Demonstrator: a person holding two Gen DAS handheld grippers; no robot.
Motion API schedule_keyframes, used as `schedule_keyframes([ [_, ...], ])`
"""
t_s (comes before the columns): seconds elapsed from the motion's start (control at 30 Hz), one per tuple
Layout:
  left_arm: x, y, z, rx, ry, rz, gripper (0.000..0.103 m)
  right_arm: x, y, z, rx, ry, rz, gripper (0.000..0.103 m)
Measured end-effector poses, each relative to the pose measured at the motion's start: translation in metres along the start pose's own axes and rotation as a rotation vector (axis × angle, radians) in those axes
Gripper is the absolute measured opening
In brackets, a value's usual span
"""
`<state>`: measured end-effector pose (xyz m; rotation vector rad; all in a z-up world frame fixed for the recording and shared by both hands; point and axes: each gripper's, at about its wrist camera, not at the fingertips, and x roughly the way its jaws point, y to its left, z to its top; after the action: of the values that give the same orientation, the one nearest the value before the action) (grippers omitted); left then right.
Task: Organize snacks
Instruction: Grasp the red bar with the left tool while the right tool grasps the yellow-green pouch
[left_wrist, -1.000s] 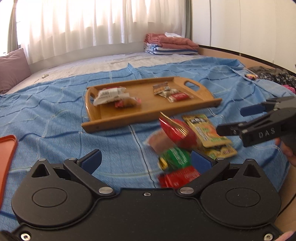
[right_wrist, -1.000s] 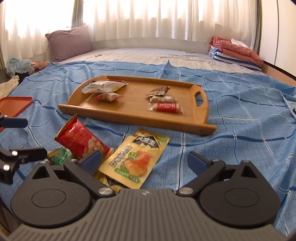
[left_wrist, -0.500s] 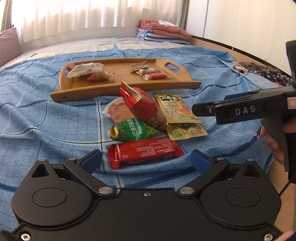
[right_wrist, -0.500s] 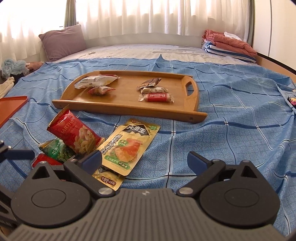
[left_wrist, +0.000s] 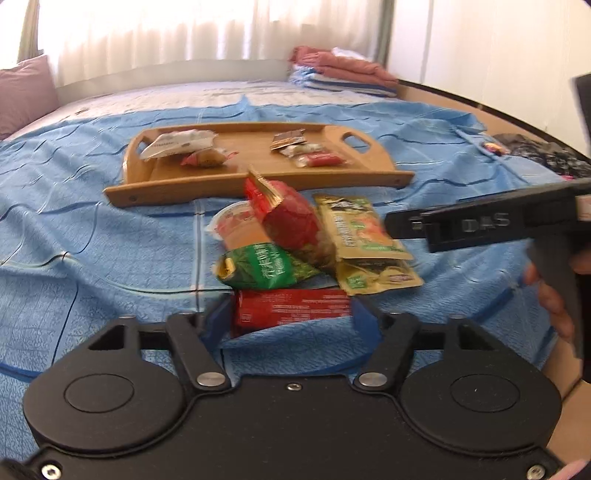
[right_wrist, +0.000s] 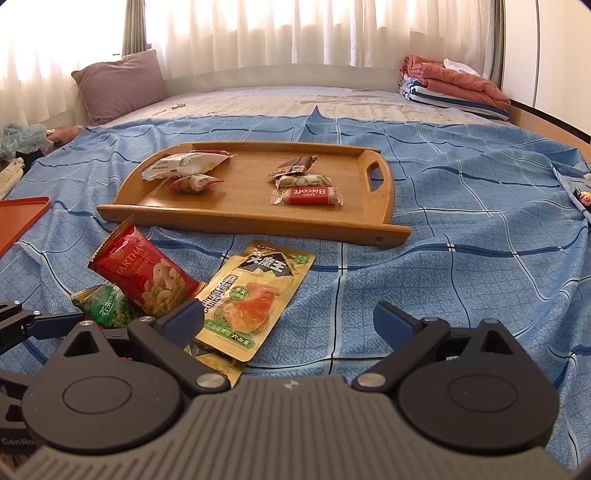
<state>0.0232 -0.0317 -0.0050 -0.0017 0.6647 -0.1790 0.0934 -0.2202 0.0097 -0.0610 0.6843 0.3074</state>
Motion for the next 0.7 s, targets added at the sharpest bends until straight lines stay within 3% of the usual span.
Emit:
schedule_keyframes([
  [0.17, -0.004, -0.001, -0.002, 0.013, 0.002, 0.001, 0.066, 0.011, 0.005, 0.003, 0.018, 0.014, 0.012, 0.101],
  [0.4, 0.0, -0.006, -0.004, -0.025, 0.013, 0.044, 0.075, 0.029, 0.016, 0.01, 0.033, 0.043, 0.037, 0.099],
  [0.53, 0.004, -0.008, -0.004, -0.035, 0.017, 0.046, 0.074, 0.04, 0.023, 0.013, 0.026, 0.054, 0.029, 0.097],
  [0.63, 0.003, -0.008, -0.003, -0.041, 0.013, 0.042, 0.065, 0.048, 0.025, 0.014, 0.028, 0.066, 0.028, 0.094],
  [0.7, 0.002, -0.006, -0.002, -0.049, 0.016, 0.034, 0.065, 0.052, 0.026, 0.012, 0.033, 0.081, 0.032, 0.091],
])
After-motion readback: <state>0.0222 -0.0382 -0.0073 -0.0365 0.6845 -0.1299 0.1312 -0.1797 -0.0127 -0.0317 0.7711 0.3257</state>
